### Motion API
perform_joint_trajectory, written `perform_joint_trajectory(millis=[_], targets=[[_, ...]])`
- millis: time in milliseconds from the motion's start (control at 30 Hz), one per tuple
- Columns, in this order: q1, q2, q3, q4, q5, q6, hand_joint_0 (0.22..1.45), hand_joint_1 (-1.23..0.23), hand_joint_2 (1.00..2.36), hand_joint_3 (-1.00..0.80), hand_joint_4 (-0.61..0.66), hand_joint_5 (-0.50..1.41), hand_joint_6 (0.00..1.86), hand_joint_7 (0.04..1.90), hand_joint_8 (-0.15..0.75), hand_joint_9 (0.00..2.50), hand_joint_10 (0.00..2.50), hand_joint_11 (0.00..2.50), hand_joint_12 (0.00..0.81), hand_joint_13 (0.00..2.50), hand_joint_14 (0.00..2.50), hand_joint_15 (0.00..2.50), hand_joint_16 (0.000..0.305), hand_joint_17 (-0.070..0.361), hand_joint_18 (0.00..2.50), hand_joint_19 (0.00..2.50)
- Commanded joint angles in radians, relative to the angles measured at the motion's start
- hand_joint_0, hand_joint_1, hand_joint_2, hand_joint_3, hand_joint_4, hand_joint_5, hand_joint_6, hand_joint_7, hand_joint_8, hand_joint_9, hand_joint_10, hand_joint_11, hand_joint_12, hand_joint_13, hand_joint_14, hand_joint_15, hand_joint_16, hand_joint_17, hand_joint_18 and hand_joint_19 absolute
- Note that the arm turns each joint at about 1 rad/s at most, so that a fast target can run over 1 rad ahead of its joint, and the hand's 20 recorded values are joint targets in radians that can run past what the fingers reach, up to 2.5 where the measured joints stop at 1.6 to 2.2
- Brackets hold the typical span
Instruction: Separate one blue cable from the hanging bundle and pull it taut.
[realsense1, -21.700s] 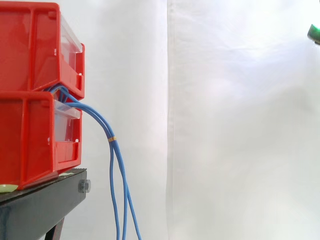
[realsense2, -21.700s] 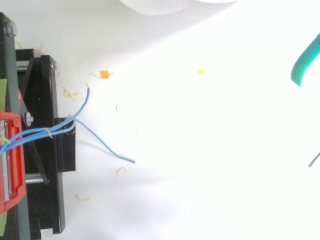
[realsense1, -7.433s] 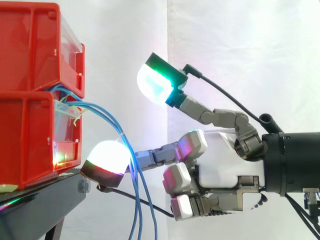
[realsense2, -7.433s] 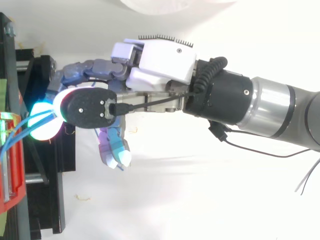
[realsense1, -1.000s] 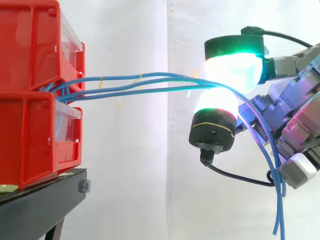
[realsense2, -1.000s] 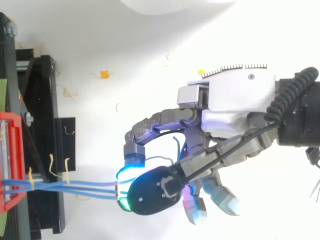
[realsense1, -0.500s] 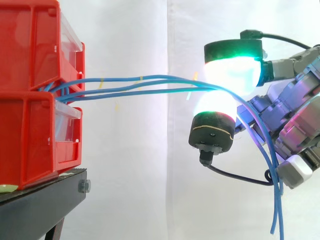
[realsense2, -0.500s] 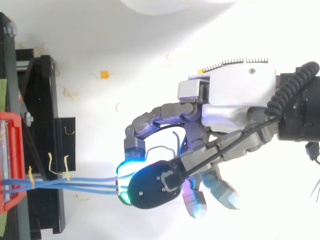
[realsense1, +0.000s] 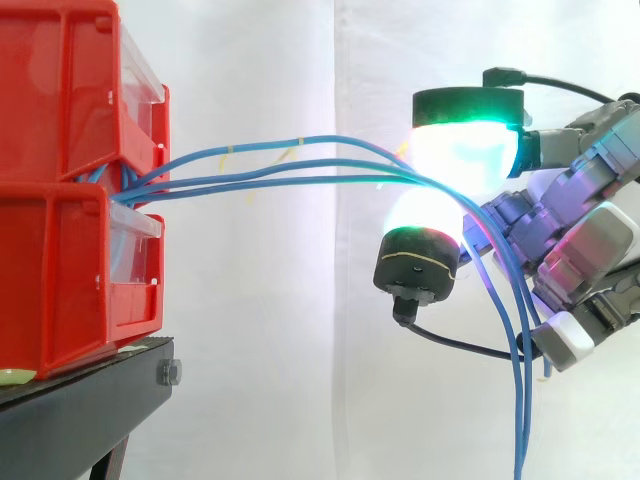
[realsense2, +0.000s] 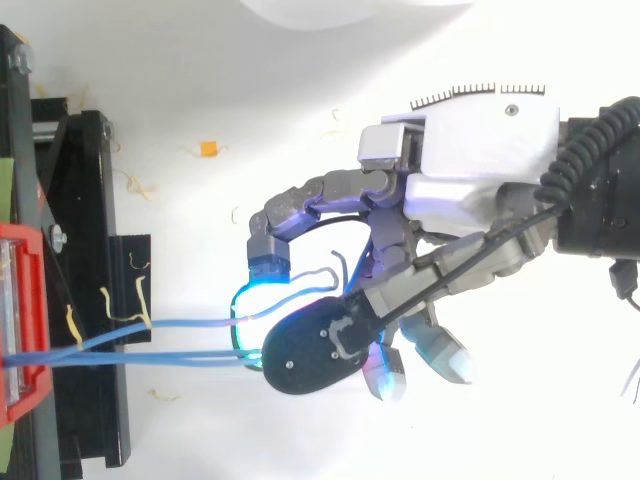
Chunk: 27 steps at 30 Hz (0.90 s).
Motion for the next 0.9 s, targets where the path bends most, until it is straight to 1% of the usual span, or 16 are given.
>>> perform_joint_trajectory(millis=[0, 200, 367, 433, 467, 500, 533, 600, 633, 700, 767, 833, 867], targets=[[-0.002, 0.0, 0.0, 0.0, 0.003, -0.004, 0.7, -0.82, 1.0, -0.46, 0.14, 0.13, 0.5, 1.31, 0.23, 1.95, 0.02, 0.55, 0.33, 1.45, 0.02, 0.58, 0.045, 0.101, 1.0, 0.53], [-0.002, 0.0, 0.0, 0.0, 0.003, -0.006, 0.7, -0.83, 1.0, -0.5, 0.15, 0.13, 0.5, 1.31, 0.231, 1.94, 0.02, 0.56, 0.33, 1.45, 0.02, 0.58, 0.045, 0.101, 1.0, 0.52], [-0.002, 0.0, 0.0, 0.0, 0.003, -0.006, 0.7, -0.83, 1.0, -0.5, 0.16, 0.13, 0.5, 1.31, 0.235, 1.94, 0.02, 0.57, 0.329, 1.45, 0.02, 0.58, 0.045, 0.101, 1.0, 0.53], [-0.002, 0.0, 0.0, 0.0, 0.003, -0.004, 0.68, -0.81, 1.0, -0.5, 0.16, 0.13, 0.5, 1.31, 0.225, 1.95, 0.02, 0.56, 0.328, 1.45, 0.02, 0.58, 0.045, 0.102, 1.0, 0.53], [-0.002, 0.0, 0.0, -0.002, 0.003, -0.006, 0.64, -0.8, 1.0, -0.5, 0.17, 0.13, 0.5, 1.31, 0.225, 1.95, 0.02, 0.56, 0.332, 1.45, 0.02, 0.59, 0.046, 0.103, 0.99, 0.53], [-0.002, 0.0, 0.0, -0.002, 0.004, -0.006, 0.6, -0.76, 1.0, -0.5, 0.18, 0.13, 0.5, 1.31, 0.219, 1.95, 0.02, 0.55, 0.33, 1.45, 0.02, 0.58, 0.047, 0.106, 1.0, 0.53], [-0.002, 0.0, 0.0, -0.002, 0.004, -0.006, 0.58, -0.74, 1.0, -0.5, 0.18, 0.13, 0.5, 1.31, 0.217, 1.96, 0.02, 0.54, 0.336, 1.45, 0.02, 0.59, 0.048, 0.107, 1.0, 0.53], [-0.002, 0.0, 0.0, 0.0, 0.004, -0.007, 0.52, -0.6, 1.0, -0.5, 0.18, 0.14, 0.5, 1.3, 0.21, 1.97, 0.02, 0.5, 0.33, 1.47, 0.02, 0.57, 0.052, 0.117, 1.03, 0.52], [-0.002, 0.0, 0.0, 0.0, 0.004, -0.009, 0.51, -0.57, 1.0, -0.5, 0.17, 0.14, 0.5, 1.31, 0.21, 1.98, 0.02, 0.49, 0.335, 1.47, 0.02, 0.57, 0.053, 0.119, 1.03, 0.51], [-0.002, 0.002, 0.0, 0.0, 0.004, -0.013, 0.51, -0.41, 1.0, -0.5, 0.16, 0.14, 0.5, 1.29, 0.205, 2.0, 0.02, 0.48, 0.337, 1.48, 0.02, 0.56, 0.053, 0.119, 1.03, 0.5], [-0.002, 0.0, 0.0, 0.0, 0.004, -0.015, 0.54, -0.4, 1.0, -0.5, 0.15, 0.14, 0.5, 1.3, 0.211, 2.0, 0.02, 0.47, 0.331, 1.47, 0.02, 0.57, 0.051, 0.115, 1.01, 0.52], [-0.002, 0.0, 0.0, 0.0, 0.007, -0.016, 0.59, -0.47, 1.0, -0.5, 0.14, 0.14, 0.5, 1.29, 0.202, 1.99, 0.02, 0.51, 0.325, 1.46, 0.02, 0.58, 0.048, 0.108, 0.98, 0.54], [-0.002, 0.0, 0.0, 0.0, 0.01, -0.016, 0.63, -0.53, 1.0, -0.5, 0.13, 0.14, 0.5, 1.29, 0.206, 1.99, 0.02, 0.52, 0.321, 1.46, 0.02, 0.58, 0.047, 0.106, 0.98, 0.54]])
